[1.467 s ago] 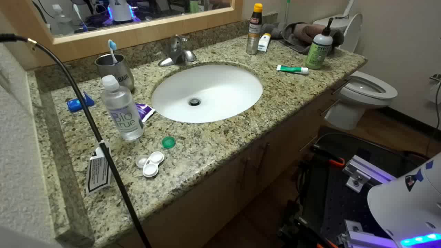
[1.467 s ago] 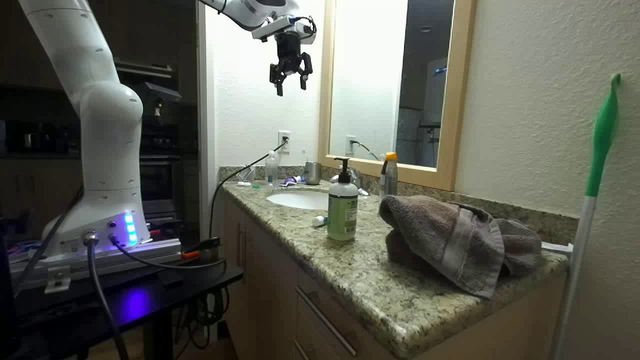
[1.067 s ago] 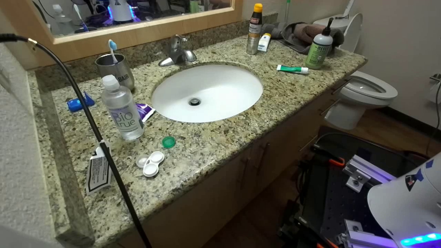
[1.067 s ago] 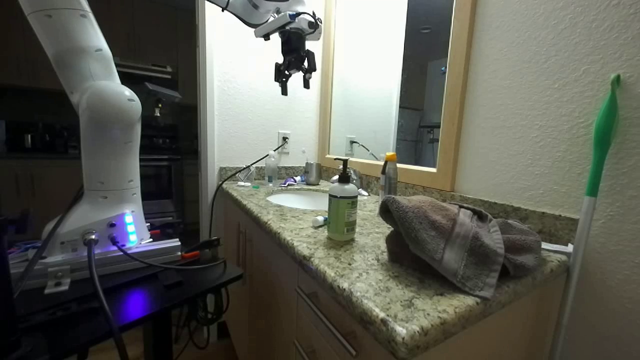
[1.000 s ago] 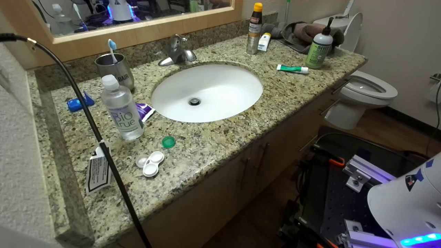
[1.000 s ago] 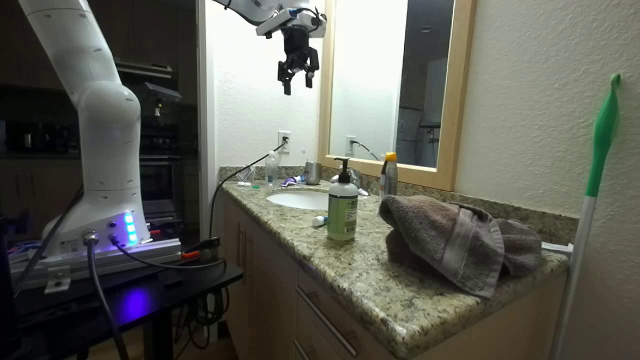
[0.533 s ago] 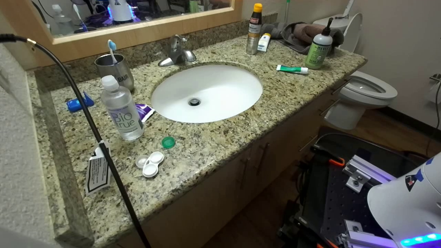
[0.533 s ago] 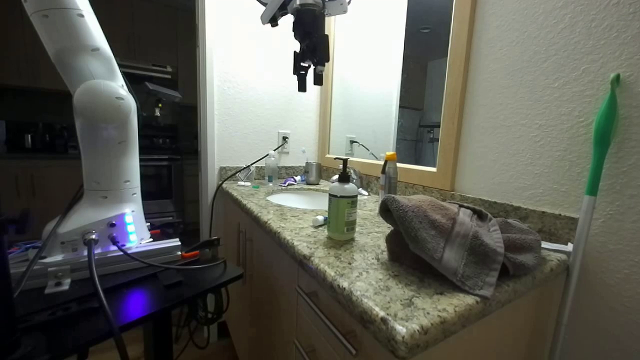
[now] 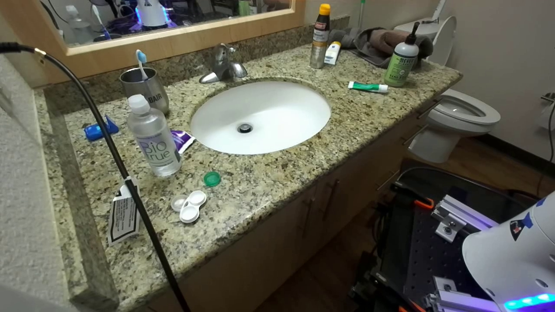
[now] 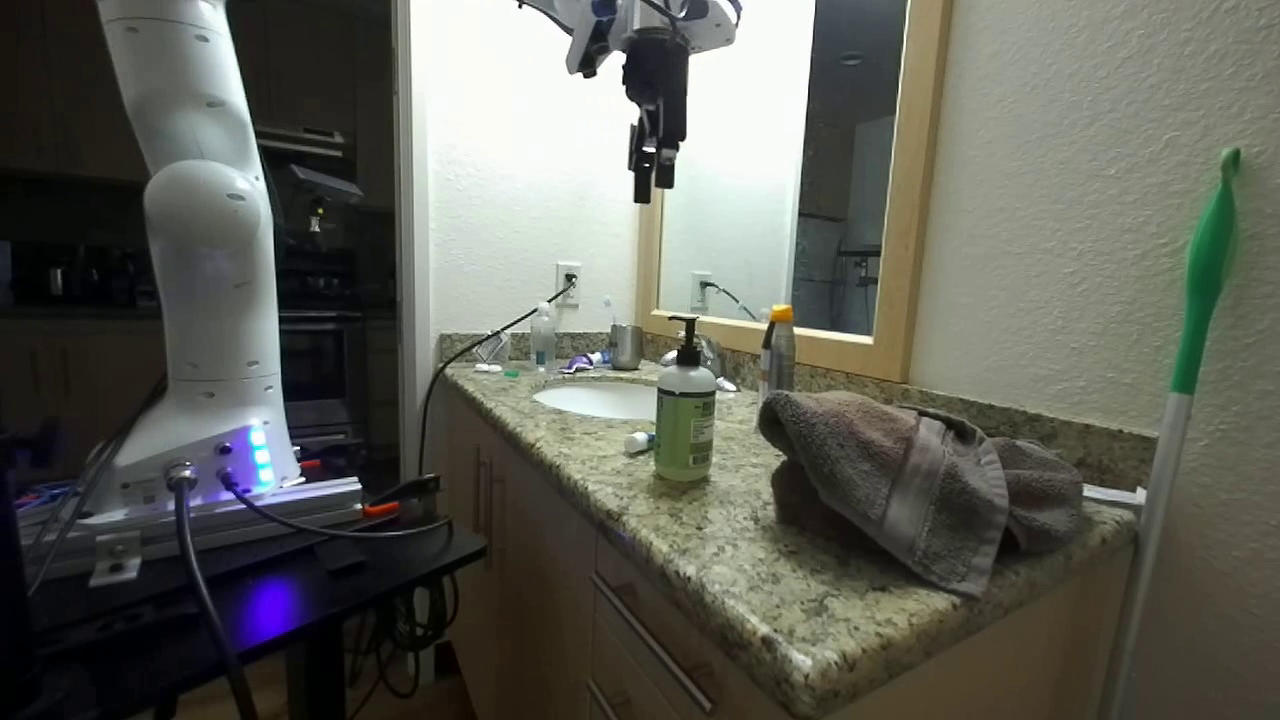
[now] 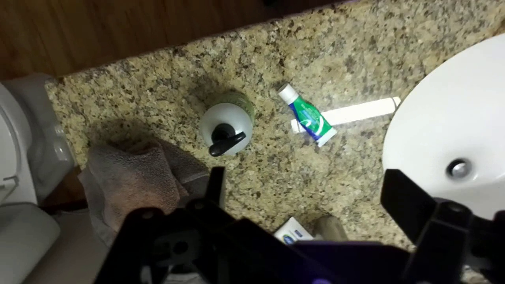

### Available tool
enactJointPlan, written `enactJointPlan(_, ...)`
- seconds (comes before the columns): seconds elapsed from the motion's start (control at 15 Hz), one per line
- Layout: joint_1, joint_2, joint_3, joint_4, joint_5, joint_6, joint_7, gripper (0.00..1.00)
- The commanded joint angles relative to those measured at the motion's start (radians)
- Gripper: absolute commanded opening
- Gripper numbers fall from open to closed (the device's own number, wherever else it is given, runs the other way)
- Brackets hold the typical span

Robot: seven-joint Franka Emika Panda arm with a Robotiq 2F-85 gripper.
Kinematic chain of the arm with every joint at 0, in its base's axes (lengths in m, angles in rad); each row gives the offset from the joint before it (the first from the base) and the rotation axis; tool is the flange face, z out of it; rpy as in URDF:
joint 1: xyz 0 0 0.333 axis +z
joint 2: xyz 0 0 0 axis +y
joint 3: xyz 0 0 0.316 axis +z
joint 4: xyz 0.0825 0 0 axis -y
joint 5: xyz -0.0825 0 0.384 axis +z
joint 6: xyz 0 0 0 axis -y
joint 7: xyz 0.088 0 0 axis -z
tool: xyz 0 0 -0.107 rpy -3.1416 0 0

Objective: Move the towel to the left side of the counter

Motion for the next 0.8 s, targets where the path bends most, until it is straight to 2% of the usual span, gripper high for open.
enactJointPlan(0.0, -0.092, 0.231, -0.062, 0.221, 0.152, -0.056, -0.005, 1.00)
enactJointPlan(0.27, -0.219, 0.403, -0.085, 0.390, 0.337, -0.092, 0.052, 1.00)
enactJointPlan(0.47, -0.285, 0.457, -0.052, 0.447, 0.418, -0.151, 0.172, 1.00)
enactJointPlan(0.53, -0.273, 0.402, -0.041, 0.376, 0.359, -0.079, 0.119, 1.00)
enactJointPlan(0.73, -0.294, 0.438, -0.027, 0.414, 0.384, -0.112, 0.168, 1.00)
